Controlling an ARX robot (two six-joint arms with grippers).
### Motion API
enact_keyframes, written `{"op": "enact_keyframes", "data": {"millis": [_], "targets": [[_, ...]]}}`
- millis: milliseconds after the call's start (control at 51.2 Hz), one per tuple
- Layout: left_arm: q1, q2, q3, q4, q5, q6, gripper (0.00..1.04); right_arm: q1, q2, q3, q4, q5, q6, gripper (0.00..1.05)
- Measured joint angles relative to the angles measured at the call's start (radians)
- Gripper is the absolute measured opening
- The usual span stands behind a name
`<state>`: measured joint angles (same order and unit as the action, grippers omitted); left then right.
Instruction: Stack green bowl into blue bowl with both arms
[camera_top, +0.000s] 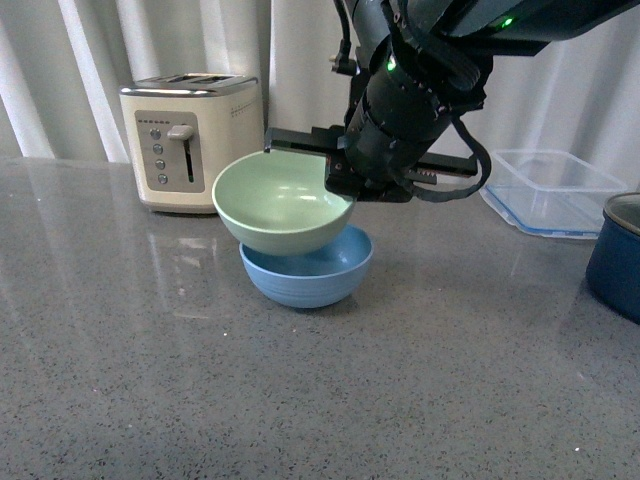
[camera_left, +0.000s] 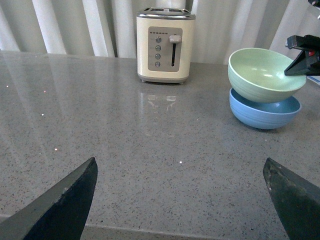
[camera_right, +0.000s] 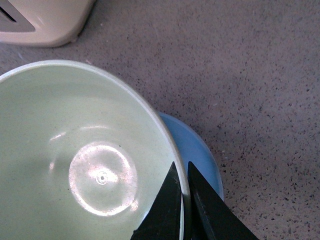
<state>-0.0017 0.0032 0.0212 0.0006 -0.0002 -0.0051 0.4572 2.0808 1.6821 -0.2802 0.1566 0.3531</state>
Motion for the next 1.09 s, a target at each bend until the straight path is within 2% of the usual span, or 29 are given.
{"op": "enact_keyframes", "data": {"millis": [234, 469, 567, 645, 703, 723, 742, 781, 821, 957, 1094], "targets": [[0.000, 0.000, 0.000, 0.000, 0.000, 0.000, 0.98, 0.000, 0.013, 0.000, -0.023, 0.003, 0.003, 0.01], [0.000, 0.000, 0.000, 0.000, 0.000, 0.000, 0.98, -0.008, -0.022, -0.049, 0.032, 0.010, 0.014, 0.32], [0.000, 0.000, 0.000, 0.000, 0.000, 0.000, 0.98, -0.021, -0.089, -0.119, 0.095, -0.017, 0.013, 0.47], [0.000, 0.000, 0.000, 0.000, 0.000, 0.000, 0.98, -0.045, -0.206, -0.243, 0.250, -0.070, 0.007, 0.61], [0.000, 0.000, 0.000, 0.000, 0.000, 0.000, 0.98, -0.079, -0.372, -0.439, 0.532, -0.121, -0.048, 0.75], [0.000, 0.000, 0.000, 0.000, 0.000, 0.000, 0.98, -0.086, -0.417, -0.495, 0.606, -0.118, -0.068, 0.78], [0.000, 0.000, 0.000, 0.000, 0.000, 0.000, 0.98, -0.091, -0.483, -0.576, 0.706, -0.072, -0.107, 0.80], [0.000, 0.000, 0.000, 0.000, 0.000, 0.000, 0.98, -0.103, -0.583, -0.701, 0.835, 0.066, -0.190, 0.71], [0.000, 0.000, 0.000, 0.000, 0.000, 0.000, 0.98, -0.122, -0.660, -0.812, 0.917, 0.147, -0.246, 0.63], [0.000, 0.000, 0.000, 0.000, 0.000, 0.000, 0.98, -0.200, -0.767, -1.115, 1.012, 0.098, -0.332, 0.31], [0.000, 0.000, 0.000, 0.000, 0.000, 0.000, 0.98, -0.249, -0.882, -1.265, 1.056, 0.042, -0.347, 0.02]]}}
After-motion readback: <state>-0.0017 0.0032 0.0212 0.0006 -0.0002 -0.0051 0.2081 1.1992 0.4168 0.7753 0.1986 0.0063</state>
